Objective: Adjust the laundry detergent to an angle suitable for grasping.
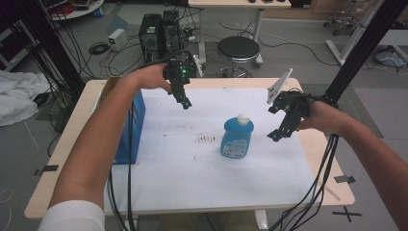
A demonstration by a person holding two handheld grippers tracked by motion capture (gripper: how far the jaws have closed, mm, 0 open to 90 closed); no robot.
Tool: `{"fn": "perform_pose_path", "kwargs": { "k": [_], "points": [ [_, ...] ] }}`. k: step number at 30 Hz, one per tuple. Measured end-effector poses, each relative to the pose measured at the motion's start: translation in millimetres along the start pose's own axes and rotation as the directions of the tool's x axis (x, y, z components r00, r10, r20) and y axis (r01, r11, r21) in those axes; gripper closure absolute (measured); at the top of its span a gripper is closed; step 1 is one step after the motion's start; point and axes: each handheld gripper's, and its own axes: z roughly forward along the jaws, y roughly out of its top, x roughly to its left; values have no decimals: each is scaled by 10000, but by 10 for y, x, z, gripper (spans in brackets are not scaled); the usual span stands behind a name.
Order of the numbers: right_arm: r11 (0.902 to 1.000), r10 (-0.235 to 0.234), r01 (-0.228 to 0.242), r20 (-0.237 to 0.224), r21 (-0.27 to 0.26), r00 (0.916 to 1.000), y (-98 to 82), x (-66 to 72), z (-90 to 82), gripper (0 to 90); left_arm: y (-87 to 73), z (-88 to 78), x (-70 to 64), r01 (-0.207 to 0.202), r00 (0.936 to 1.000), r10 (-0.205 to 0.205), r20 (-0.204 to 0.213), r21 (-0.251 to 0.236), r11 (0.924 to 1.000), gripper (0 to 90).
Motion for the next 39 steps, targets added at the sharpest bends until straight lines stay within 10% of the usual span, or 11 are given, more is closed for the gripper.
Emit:
{"fn": "perform_pose_path", "kwargs": {
  "k": [39],
  "points": [
    [9994, 67, -67, 1, -352, 10000, -51, 0, -56, 16, -61, -86, -73, 184, 9995, -184, -252, 19, 9998, 17]
  ]
}}
